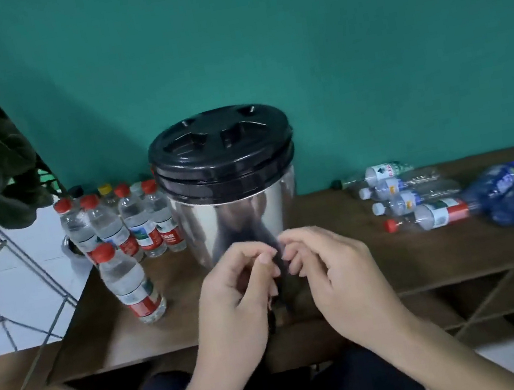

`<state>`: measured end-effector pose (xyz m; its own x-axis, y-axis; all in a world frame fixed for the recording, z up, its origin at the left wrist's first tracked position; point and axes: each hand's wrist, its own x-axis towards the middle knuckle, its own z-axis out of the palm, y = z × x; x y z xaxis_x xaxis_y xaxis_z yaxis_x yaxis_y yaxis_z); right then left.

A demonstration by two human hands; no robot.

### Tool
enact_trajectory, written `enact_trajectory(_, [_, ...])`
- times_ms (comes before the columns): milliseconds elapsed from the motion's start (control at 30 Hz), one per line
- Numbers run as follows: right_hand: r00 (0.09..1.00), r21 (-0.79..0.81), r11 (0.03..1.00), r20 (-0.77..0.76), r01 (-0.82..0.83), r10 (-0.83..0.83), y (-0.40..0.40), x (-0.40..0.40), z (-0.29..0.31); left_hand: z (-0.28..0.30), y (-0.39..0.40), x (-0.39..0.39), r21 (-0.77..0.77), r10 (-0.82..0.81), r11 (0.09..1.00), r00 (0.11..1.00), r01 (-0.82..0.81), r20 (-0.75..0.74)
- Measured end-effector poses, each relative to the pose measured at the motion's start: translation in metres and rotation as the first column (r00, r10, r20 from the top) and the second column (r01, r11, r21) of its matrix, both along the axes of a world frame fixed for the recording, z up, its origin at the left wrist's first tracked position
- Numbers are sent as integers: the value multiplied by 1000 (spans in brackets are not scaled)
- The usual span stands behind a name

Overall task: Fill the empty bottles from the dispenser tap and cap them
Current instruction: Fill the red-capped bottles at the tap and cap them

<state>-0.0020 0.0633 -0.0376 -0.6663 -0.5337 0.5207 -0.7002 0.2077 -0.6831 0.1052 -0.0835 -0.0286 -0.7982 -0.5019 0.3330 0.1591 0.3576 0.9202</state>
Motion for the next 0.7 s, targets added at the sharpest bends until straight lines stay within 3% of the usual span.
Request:
enact_trajectory(200, [945, 116, 944, 80, 308, -318, 114, -78, -45, -40, 91, -108, 92, -155, 985, 984, 146, 90])
enact_trajectory(333, [907, 279, 873, 11, 400, -420, 163, -137, -79, -77, 127, -180, 66, -195, 981, 941, 184, 276])
enact_trajectory(467, [892, 467, 770, -105, 435, -440, 186, -193, -99, -108, 146, -236, 72, -210, 978, 884, 198, 418])
enact_trajectory(700, [897, 635, 635, -290, 440, -332, 185, -262, -120, -160, 157, -309, 13, -152, 986, 873, 165, 464])
